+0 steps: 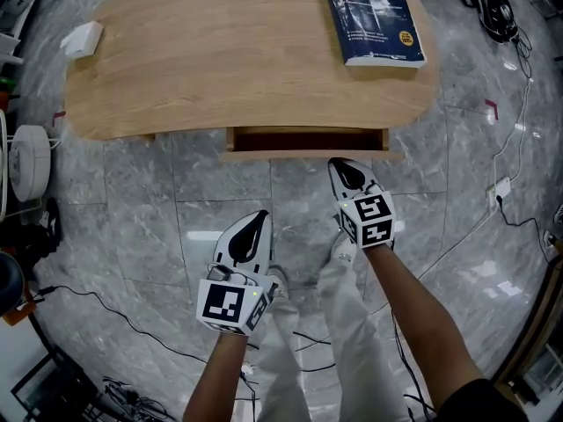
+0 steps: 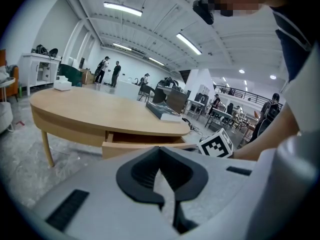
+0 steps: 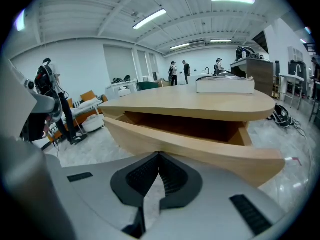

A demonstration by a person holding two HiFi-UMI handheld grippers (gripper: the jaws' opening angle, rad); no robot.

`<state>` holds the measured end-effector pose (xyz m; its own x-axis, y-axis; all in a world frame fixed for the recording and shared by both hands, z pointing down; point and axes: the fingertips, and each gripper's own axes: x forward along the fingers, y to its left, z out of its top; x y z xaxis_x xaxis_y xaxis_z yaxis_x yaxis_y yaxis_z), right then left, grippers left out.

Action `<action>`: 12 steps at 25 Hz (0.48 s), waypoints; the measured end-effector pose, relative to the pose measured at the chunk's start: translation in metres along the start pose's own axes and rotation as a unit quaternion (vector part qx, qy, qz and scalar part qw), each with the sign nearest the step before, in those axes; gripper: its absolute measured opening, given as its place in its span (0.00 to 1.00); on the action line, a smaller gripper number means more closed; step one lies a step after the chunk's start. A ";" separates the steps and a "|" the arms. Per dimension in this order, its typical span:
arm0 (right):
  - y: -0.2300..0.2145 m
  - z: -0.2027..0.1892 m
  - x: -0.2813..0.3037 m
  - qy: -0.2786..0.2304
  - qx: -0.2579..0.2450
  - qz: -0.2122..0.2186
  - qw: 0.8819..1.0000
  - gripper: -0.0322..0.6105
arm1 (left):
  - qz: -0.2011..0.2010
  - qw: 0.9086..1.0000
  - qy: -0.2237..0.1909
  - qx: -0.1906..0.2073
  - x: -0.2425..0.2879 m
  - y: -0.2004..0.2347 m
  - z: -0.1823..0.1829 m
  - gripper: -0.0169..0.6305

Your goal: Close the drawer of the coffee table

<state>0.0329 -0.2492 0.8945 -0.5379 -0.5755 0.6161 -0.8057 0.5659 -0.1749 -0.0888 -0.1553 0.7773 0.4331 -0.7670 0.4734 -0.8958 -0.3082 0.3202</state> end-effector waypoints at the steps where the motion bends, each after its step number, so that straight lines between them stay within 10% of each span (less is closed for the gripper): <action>1: -0.001 0.001 0.001 0.000 0.001 -0.001 1.000 0.08 | 0.001 1.000 -0.001 0.000 0.000 0.000 0.001 0.03; 12: -0.011 0.012 0.012 -0.002 0.007 -0.009 1.000 0.08 | 0.001 1.000 -0.011 0.008 0.010 0.005 0.016 0.03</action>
<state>0.0326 -0.2698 0.8944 -0.5245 -0.5877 0.6161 -0.8185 0.5473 -0.1748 -0.0904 -0.1731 0.7701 0.4285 -0.7802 0.4557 -0.8984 -0.3145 0.3065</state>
